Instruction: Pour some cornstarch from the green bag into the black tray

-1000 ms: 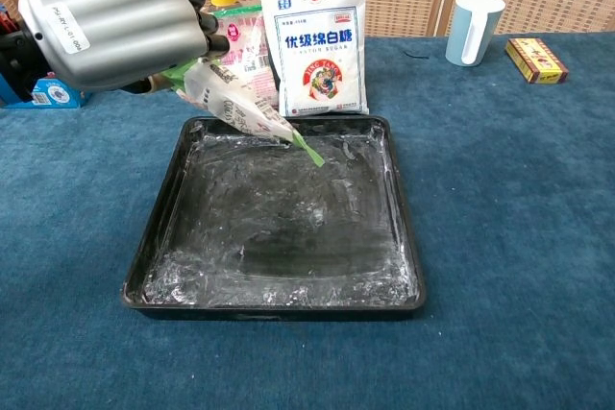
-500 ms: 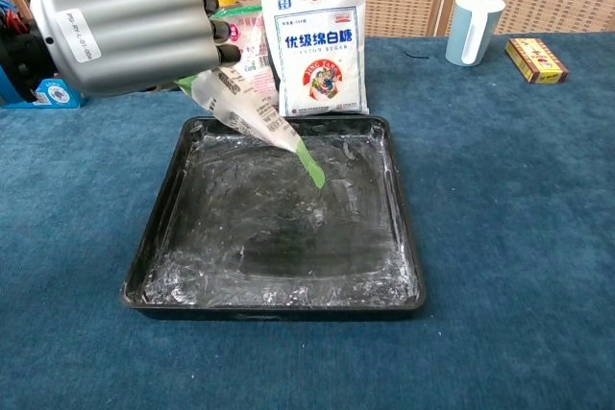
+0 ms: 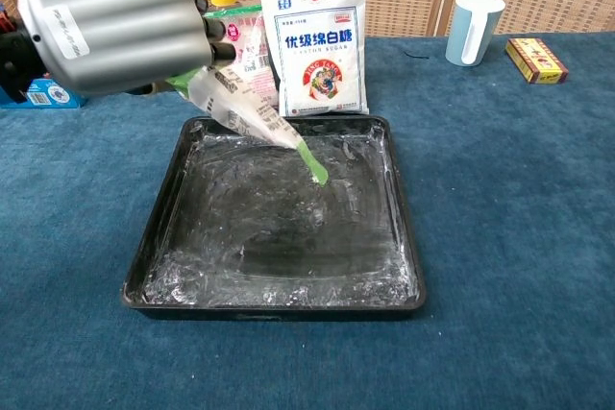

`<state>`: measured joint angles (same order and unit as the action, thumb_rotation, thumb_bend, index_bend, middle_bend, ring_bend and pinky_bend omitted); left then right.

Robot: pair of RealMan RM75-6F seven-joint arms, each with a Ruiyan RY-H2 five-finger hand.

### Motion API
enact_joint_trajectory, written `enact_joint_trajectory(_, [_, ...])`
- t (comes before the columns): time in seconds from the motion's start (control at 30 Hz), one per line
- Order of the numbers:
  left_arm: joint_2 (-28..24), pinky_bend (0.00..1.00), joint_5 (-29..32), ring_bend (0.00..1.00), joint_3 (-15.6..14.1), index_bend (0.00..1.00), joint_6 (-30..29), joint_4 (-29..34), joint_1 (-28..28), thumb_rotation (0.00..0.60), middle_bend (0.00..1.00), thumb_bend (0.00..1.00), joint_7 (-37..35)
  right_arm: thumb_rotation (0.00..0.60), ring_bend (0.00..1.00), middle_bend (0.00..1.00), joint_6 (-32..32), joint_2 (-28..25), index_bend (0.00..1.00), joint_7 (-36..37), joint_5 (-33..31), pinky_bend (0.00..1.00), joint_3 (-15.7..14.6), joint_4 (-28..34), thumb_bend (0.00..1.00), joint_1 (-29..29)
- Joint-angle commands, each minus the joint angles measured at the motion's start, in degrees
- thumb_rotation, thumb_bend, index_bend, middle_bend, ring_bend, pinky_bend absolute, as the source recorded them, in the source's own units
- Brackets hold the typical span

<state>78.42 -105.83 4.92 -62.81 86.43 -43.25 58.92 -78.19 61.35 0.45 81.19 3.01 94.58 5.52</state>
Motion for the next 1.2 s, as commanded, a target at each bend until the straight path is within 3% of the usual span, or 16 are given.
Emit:
enact_joint_trajectory(0.03, [0.2, 0.67, 1.1, 0.79, 0.2, 0.80, -2.6, -1.1, 1.4, 0.600, 0.86, 0.34, -3.2, 0.600, 0.02, 0.01, 0.0, 0.1, 0.00, -0.1, 0.0, 0.11, 0.0, 0.0, 0.00, 0.0])
enact_joint_trajectory(0.2, [-0.4, 0.68, 2.4, 0.79, -0.1, 0.80, -6.4, -2.6, 3.6, 0.600, 0.87, 0.33, -9.6, 0.600, 0.02, 0.01, 0.2, 0.3, 0.00, -0.5, -0.1, 0.11, -0.1, -0.1, 0.00, 0.1])
enact_joint_trajectory(0.53, [2.9, 0.69, 11.0, 0.79, -0.3, 0.80, -15.5, -10.3, 11.2, 0.600, 0.87, 0.33, -37.1, 0.600, 0.02, 0.01, 0.3, 0.5, 0.00, -1.0, 0.0, 0.11, -0.2, -0.1, 0.00, 0.1])
enact_joint_trajectory(0.93, [12.1, 0.68, 19.2, 0.78, -0.3, 0.80, -13.0, -23.6, 15.1, 0.600, 0.86, 0.33, -67.5, 0.600, 0.02, 0.01, 1.0, 1.0, 0.00, -1.9, -0.4, 0.11, -0.4, -0.1, 0.00, 0.3])
enact_joint_trajectory(1.1, [15.7, 0.65, 18.9, 0.75, -0.8, 0.80, -12.9, -28.4, 15.3, 0.600, 0.83, 0.32, -72.9, 0.600, 0.02, 0.01, 1.2, 1.1, 0.00, -2.1, -0.7, 0.11, -0.4, -0.2, 0.00, 0.4])
enact_joint_trajectory(1.2, [16.8, 0.59, 18.4, 0.67, -1.4, 0.77, -12.6, -30.1, 15.3, 0.600, 0.74, 0.30, -73.9, 0.600, 0.02, 0.01, 1.3, 1.1, 0.00, -2.0, -0.8, 0.11, -0.3, -0.2, 0.00, 0.4])
